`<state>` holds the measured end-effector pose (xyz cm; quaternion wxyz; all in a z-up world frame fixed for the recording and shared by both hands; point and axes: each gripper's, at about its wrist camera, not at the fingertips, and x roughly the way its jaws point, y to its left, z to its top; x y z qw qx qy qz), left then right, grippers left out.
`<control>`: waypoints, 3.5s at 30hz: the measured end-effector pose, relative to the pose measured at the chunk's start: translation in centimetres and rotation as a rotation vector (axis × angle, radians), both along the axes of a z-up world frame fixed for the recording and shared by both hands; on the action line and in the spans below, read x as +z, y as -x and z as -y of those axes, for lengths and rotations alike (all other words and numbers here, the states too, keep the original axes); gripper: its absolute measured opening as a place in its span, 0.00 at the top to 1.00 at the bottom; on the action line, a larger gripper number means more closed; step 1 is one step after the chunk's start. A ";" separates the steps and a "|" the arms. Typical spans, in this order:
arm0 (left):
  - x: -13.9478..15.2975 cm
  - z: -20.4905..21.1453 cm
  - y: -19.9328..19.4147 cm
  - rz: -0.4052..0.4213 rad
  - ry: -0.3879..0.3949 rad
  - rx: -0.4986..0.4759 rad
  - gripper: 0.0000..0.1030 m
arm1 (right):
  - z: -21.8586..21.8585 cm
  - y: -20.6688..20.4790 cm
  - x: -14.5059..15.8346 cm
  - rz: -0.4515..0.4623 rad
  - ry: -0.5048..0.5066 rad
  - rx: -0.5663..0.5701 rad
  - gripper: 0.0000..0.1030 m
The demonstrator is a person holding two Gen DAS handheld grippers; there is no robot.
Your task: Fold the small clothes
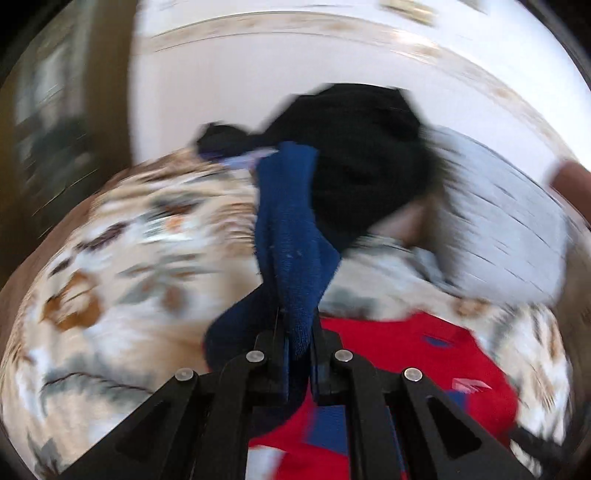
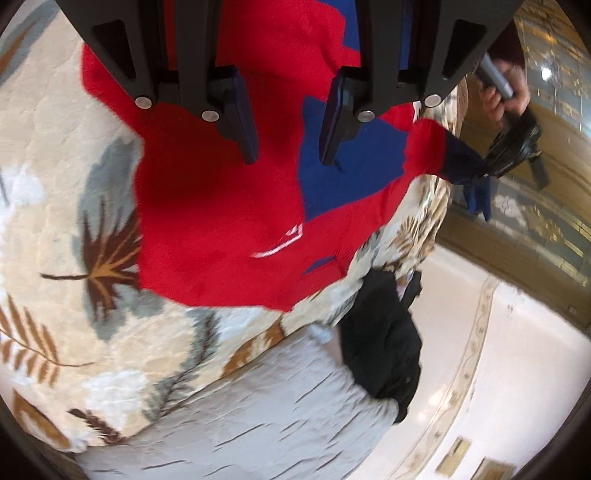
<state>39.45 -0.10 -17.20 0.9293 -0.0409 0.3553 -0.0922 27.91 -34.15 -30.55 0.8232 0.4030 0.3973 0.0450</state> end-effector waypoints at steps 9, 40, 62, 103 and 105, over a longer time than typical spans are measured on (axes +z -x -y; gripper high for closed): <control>-3.5 13.9 4.4 -0.214 -0.003 -0.454 0.90 | 4.7 0.8 -0.8 -0.027 -0.133 -0.154 0.61; -10.3 1.5 1.0 -0.284 -0.108 -0.003 0.67 | -1.8 -6.4 -1.7 0.018 -0.002 0.109 0.90; -12.7 3.5 0.3 -0.291 -0.255 -0.013 0.66 | 2.4 -2.9 -0.7 -0.028 -0.053 0.031 0.36; -10.1 7.9 1.9 -0.178 -0.178 -0.150 0.54 | -0.6 -4.2 2.3 0.086 0.092 0.105 0.89; -11.3 9.0 1.9 -0.200 -0.237 -0.160 0.44 | -2.0 -4.9 1.5 0.053 0.136 0.142 0.89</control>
